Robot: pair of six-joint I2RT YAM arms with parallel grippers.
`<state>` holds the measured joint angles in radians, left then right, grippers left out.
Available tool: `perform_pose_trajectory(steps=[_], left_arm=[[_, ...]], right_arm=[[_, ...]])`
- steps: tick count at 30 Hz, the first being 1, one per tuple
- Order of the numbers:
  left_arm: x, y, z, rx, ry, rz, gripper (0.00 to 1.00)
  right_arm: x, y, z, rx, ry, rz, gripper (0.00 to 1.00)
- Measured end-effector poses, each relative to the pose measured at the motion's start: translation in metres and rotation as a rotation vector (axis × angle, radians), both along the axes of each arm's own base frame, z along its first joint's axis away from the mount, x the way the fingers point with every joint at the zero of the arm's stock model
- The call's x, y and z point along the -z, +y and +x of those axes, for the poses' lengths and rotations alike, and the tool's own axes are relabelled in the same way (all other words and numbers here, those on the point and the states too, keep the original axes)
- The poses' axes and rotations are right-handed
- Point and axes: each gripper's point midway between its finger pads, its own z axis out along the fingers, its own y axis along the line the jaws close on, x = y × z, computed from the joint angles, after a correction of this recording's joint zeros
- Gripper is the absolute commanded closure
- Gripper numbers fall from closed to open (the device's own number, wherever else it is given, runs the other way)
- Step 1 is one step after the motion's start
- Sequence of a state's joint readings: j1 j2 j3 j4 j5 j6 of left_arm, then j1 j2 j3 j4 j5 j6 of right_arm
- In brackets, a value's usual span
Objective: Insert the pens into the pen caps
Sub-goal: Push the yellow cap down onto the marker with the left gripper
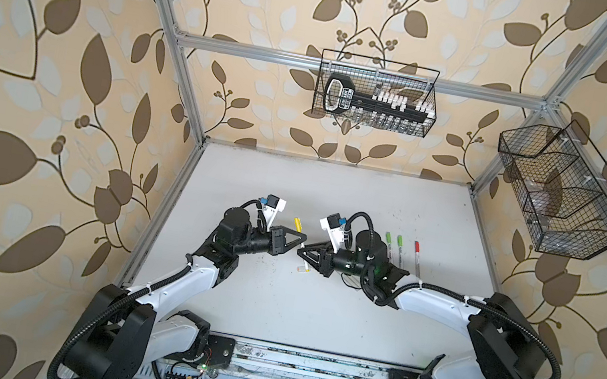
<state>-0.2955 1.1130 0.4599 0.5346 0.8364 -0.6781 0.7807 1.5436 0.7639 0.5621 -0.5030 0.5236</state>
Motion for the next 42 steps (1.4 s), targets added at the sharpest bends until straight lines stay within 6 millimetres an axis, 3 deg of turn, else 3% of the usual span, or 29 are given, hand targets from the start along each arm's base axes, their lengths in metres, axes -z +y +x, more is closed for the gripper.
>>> perform_pose_trajectory(steps=[5, 8, 10, 13, 19, 25, 29, 35, 40, 42], left_arm=[[-0.006, 0.001, -0.002, -0.002, -0.027, 0.002, 0.90], [-0.005, 0.001, -0.003, -0.002, -0.021, 0.005, 0.72], [-0.004, 0.002, -0.003, -0.006, -0.017, 0.009, 0.51], [-0.008, 0.005, -0.003, -0.029, -0.028, 0.021, 0.33], [-0.024, 0.011, 0.002, -0.076, -0.076, 0.033, 0.30], [-0.032, 0.013, 0.008, -0.088, -0.091, 0.028, 0.39], [-0.031, 0.012, 0.009, -0.084, -0.085, 0.028, 0.52], [-0.039, 0.009, 0.005, -0.046, -0.103, 0.009, 0.83], [-0.044, 0.005, 0.002, -0.005, -0.104, -0.015, 1.00], [-0.044, 0.004, 0.001, 0.009, -0.103, -0.019, 1.00]], right_arm=[[0.003, 0.005, -0.003, -0.013, 0.016, -0.008, 0.92], [0.004, 0.006, -0.003, -0.013, 0.022, -0.013, 0.97], [0.006, 0.006, -0.004, -0.014, 0.029, -0.019, 0.99], [0.010, 0.005, -0.004, -0.014, 0.041, -0.032, 0.99], [0.007, 0.001, -0.010, -0.026, 0.034, -0.034, 1.00], [-0.003, -0.005, -0.020, -0.052, 0.004, -0.017, 1.00], [-0.007, -0.006, -0.025, -0.066, -0.010, -0.010, 1.00], [-0.006, -0.006, -0.027, -0.078, -0.014, -0.014, 1.00], [-0.007, -0.007, -0.027, -0.080, -0.022, -0.015, 1.00], [-0.007, -0.007, -0.027, -0.077, -0.023, -0.014, 1.00]])
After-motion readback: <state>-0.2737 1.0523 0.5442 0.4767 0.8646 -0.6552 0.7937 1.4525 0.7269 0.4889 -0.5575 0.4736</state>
